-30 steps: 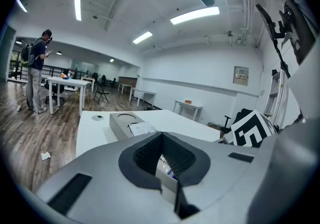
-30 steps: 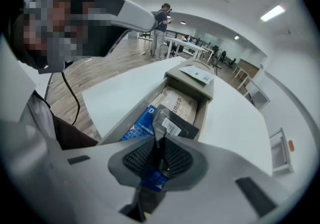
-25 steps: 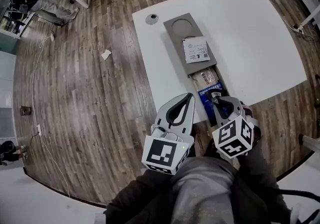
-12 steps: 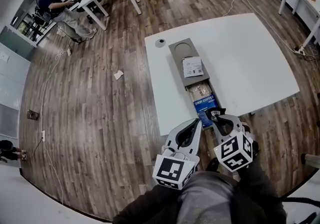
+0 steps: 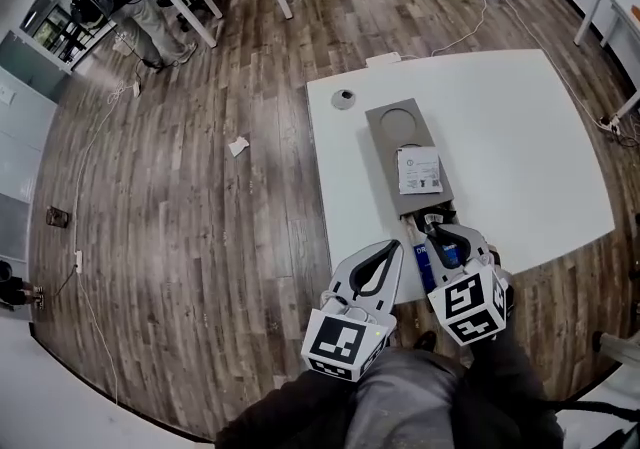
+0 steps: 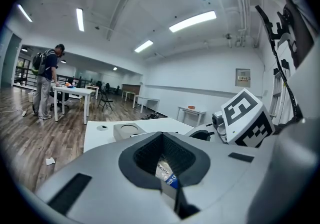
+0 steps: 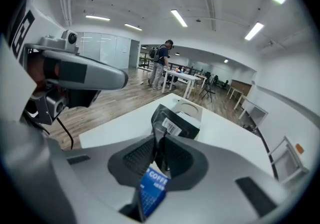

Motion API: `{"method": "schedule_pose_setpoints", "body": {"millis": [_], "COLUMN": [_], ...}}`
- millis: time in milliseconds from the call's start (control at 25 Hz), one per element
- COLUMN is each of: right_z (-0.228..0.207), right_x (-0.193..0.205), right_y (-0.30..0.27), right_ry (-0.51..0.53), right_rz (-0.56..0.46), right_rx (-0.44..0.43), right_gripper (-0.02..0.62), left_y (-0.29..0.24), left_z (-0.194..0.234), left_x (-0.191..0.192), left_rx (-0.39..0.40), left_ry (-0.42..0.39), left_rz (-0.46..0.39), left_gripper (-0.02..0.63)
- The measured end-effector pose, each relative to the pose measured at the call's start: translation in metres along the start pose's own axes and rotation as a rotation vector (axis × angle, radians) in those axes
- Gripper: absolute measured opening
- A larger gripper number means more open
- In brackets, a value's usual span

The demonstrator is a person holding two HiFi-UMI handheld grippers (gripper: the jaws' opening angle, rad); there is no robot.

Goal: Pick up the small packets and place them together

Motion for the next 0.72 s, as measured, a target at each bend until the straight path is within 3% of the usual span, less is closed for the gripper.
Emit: {"method": "schedule_pose_setpoints", "body": {"millis": [400,720], "right_z": [-0.089,-0.114], "right_x": [-0.066,-0.064], "right_y": [-0.060,-0.103], "right_ry": [-0.030,-0.075], "right_rz": [0.031,0.120], "right_rx": [0.048,0.016], "right_gripper": [0.064,0.074], "left_y": [-0.069,-0.085], "left_z": [0.063,0.091], "left_x": [-0.023,-0.005], "left_rx": [0.034,-0.019], "left_ry": [0.027,0.078], "left_rz": [0.046,0.120], "left_gripper": [0.003,0.003]}}
Point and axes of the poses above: the fingertips, and each gripper's own axes: y backward along the fingers, z to its left, x out of its underside, the point moved 8 cm from there along y, backward along the fingers, and after that the axes turned 15 degrees about -x, right-handed, at the moved point
